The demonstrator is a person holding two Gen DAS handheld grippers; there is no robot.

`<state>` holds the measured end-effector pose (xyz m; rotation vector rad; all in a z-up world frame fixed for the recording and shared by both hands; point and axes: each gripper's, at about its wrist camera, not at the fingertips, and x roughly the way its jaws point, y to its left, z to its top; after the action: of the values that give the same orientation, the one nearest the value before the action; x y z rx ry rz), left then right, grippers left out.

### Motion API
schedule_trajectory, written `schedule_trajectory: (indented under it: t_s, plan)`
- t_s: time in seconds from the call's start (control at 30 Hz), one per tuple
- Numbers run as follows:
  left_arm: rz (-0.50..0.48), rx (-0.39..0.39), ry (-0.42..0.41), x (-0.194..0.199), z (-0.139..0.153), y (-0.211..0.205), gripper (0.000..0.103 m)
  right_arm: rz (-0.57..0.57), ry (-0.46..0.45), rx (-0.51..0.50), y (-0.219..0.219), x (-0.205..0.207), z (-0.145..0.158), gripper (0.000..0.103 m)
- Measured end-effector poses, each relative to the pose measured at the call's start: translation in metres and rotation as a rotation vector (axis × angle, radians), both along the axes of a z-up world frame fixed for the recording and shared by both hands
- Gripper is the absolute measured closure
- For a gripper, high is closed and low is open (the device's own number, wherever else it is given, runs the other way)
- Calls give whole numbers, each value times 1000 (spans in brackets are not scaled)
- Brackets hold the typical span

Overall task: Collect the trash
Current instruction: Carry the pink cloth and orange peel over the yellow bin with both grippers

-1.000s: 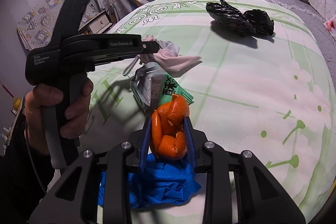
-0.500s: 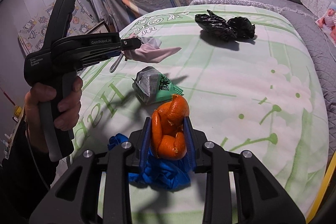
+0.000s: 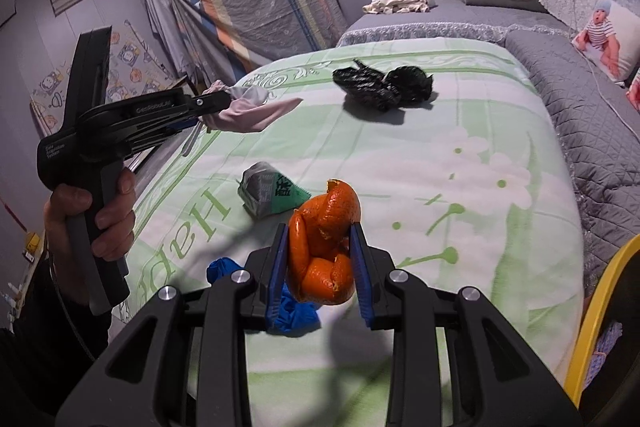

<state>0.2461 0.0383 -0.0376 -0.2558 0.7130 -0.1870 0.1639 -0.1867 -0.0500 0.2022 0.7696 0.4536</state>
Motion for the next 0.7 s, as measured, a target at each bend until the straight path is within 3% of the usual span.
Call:
schedule_trajectory:
  t_s: [0.7]
  plan:
    - [-200, -10, -122, -43, 48, -105, 80, -244, -133, 25, -109, -23, 42, 75]
